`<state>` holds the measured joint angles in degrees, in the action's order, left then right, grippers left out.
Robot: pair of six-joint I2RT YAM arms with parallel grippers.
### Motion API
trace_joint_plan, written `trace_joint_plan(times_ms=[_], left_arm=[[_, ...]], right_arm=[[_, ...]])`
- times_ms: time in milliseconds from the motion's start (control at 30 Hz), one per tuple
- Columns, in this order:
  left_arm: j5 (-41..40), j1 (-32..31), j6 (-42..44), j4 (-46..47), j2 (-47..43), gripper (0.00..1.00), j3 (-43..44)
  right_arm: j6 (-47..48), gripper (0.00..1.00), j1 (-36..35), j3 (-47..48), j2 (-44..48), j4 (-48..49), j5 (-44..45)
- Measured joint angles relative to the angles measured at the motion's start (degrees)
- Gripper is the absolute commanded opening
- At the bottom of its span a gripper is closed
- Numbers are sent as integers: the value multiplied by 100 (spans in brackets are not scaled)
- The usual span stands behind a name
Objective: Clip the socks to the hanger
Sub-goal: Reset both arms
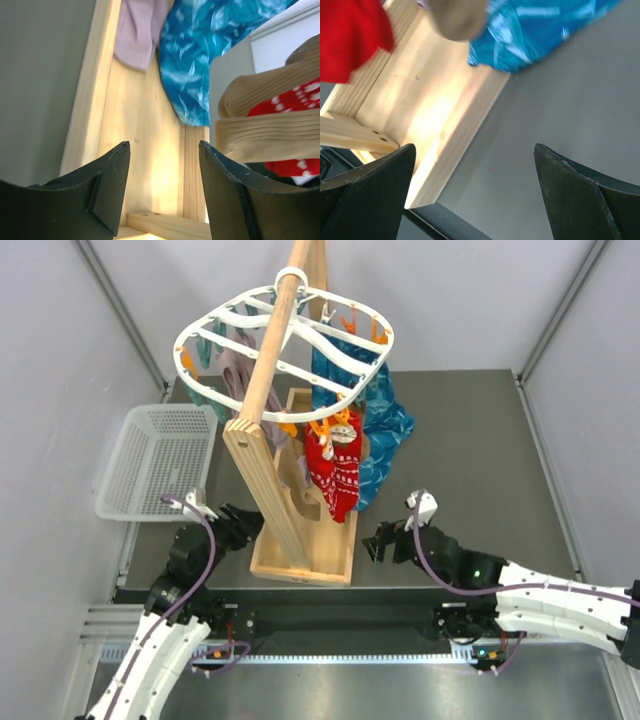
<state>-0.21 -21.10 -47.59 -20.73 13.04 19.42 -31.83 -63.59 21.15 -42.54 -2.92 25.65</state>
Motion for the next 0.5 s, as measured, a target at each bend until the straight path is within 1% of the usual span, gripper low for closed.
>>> trace_joint_plan(times_ms=[167,233,300,400,500], left_arm=[[404,-2,-811,107,-815,62,-1056],[531,0,-1034,98,-1064,62,-1292],[632,-2,-1178,94,-1082,62,-1384],[798,0,-1287,101,-1137,62,-1464],[968,-2,-1414,203,-1154,62,-1582]], right_arm=[[-1156,100,114,-1078,485,693,33],[-1569,100,164,-1517,785,988,24],[-1967,100,225,-1840,1169,1047,17],[-2551,100,264,-1963,1805,1062,17],[-2830,100,264,-1952,2059,1167,20]])
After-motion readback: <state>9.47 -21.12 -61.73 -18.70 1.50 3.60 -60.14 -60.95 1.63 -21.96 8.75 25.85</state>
